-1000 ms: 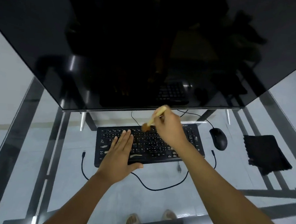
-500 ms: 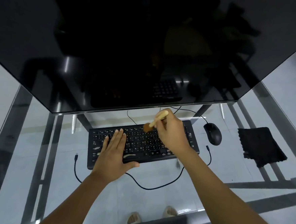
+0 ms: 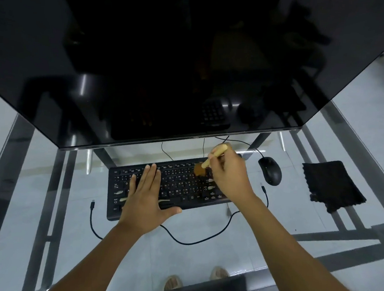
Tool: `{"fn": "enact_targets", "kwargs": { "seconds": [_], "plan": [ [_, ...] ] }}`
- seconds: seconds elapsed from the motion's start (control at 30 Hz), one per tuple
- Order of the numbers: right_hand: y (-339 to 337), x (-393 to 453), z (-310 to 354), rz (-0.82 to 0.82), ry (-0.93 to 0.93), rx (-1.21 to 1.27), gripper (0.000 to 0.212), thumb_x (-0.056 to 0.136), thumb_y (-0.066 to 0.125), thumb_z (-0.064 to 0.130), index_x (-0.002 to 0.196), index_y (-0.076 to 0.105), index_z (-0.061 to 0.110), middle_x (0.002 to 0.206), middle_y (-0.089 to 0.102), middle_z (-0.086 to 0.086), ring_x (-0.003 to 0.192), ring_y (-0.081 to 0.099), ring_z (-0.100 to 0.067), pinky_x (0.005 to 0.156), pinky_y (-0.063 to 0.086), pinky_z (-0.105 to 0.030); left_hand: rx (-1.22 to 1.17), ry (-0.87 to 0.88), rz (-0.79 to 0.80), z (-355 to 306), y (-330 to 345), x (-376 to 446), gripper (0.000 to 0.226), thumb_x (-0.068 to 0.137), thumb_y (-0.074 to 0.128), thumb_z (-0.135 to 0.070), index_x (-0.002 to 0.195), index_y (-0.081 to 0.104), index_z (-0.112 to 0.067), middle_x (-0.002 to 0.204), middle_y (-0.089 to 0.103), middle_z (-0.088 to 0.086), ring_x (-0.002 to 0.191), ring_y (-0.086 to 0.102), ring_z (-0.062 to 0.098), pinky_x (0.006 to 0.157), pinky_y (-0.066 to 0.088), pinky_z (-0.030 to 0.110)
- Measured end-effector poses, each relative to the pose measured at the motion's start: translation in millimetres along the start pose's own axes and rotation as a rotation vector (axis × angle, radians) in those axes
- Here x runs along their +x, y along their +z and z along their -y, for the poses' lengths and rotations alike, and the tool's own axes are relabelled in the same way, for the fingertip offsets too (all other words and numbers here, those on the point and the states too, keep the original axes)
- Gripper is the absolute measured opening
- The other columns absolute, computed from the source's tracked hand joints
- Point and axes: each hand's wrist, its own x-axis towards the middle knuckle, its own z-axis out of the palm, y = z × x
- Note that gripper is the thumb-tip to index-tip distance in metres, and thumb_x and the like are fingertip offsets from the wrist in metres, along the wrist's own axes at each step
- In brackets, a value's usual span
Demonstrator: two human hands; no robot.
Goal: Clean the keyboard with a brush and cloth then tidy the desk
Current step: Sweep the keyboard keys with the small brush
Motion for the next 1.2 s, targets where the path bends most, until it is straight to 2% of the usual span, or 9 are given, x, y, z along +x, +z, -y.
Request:
{"fn": "enact_targets", "kwargs": {
  "seconds": [0.1,0.27,0.37,0.5,0.63,0.77,0.87,0.97,1.2],
  "plan": [
    [0.1,-0.7,1.2,0.247,-0.014,-0.088,0.010,0.097,0.056,0.023,0.094,0.055,0.014,0.066,0.063,0.010,0.058,0.062,-0.004,0.052,0.049,-0.018,0.002,0.021,0.019,-8.9,-1.9,6.4,0.115,0.070,0.032,-0.087,0.151,0.005,-0.010,0.160,-0.006,0.003,0.144,-0.020,0.011,0.118,-0.010,0.044],
    [-5.8,20.2,-6.9,-0.118,0.032,0.064,0.004,0.096,0.055,0.011,0.092,0.055,0.012,0.073,0.064,0.013,0.066,0.064,0.001,0.057,0.046,-0.008,0.000,0.060,0.020,-30.1,0.0,22.5,0.113,0.070,0.025,-0.086,0.151,0.004,-0.010,0.160,-0.005,0.004,0.144,-0.019,0.012,0.117,-0.011,0.044],
    [-0.6,21.9,-2.9,0.173,0.033,0.061,0.004,0.095,0.057,0.012,0.093,0.057,0.008,0.074,0.070,0.007,0.062,0.064,0.005,0.057,0.050,-0.012,-0.005,0.081,0.046,-39.5,3.7,29.5,0.113,0.070,0.025,-0.085,0.151,0.002,-0.010,0.160,-0.007,0.004,0.143,-0.021,0.012,0.118,-0.009,0.045],
    [-8.8,25.1,-19.6,-0.106,0.073,0.051,0.007,0.096,0.054,0.012,0.089,0.053,0.013,0.080,0.072,0.002,0.070,0.065,-0.003,0.063,0.052,-0.018,0.005,0.095,0.061,-48.5,8.5,34.1,0.114,0.070,0.023,-0.086,0.151,0.000,-0.009,0.160,-0.009,0.004,0.143,-0.022,0.012,0.118,-0.010,0.043],
    [-20.7,18.2,-27.5,0.088,0.065,-0.026,0.009,0.097,0.053,0.014,0.088,0.054,0.013,0.070,0.069,0.008,0.064,0.065,-0.001,0.060,0.050,-0.017,-0.008,0.118,0.073,-52.7,11.8,37.6,0.114,0.070,0.023,-0.086,0.151,0.002,-0.009,0.160,-0.008,0.005,0.144,-0.020,0.013,0.117,-0.010,0.041],
    [-44.4,17.7,-36.2,-0.149,0.059,-0.018,0.007,0.095,0.054,0.007,0.089,0.056,0.007,0.066,0.059,0.018,0.063,0.061,0.006,0.056,0.044,-0.007,-0.028,0.146,0.074,-61.2,15.2,41.9,0.113,0.070,0.024,-0.085,0.151,0.002,-0.010,0.160,-0.008,0.004,0.144,-0.019,0.013,0.117,-0.009,0.038],
    [-49.0,14.9,-38.2,0.068,0.095,-0.079,0.008,0.096,0.053,0.012,0.090,0.054,0.006,0.061,0.063,0.012,0.059,0.063,-0.001,0.056,0.050,-0.020,-0.016,0.155,0.075,-62.8,17.8,44.1,0.114,0.071,0.027,-0.086,0.151,0.004,-0.009,0.160,-0.005,0.005,0.145,-0.017,0.014,0.118,-0.009,0.041],
    [-57.8,15.4,-46.4,-0.160,0.105,-0.075,0.009,0.096,0.052,0.010,0.087,0.054,0.008,0.069,0.064,0.007,0.057,0.060,0.002,0.053,0.044,-0.009,-0.003,0.149,0.093,-62.7,19.7,44.9,0.116,0.069,0.024,-0.088,0.151,0.003,-0.009,0.160,-0.007,0.005,0.144,-0.019,0.013,0.118,-0.009,0.042],
    [-68.0,13.3,-52.2,-0.194,0.112,-0.113,0.009,0.096,0.053,0.010,0.089,0.055,0.005,0.072,0.060,0.005,0.058,0.059,-0.001,0.054,0.044,-0.008,-0.004,0.138,0.104,-62.9,21.3,41.9,0.119,0.066,0.025,-0.089,0.151,0.003,-0.009,0.159,-0.011,0.001,0.142,-0.023,0.009,0.116,-0.013,0.039]
  ]
}}
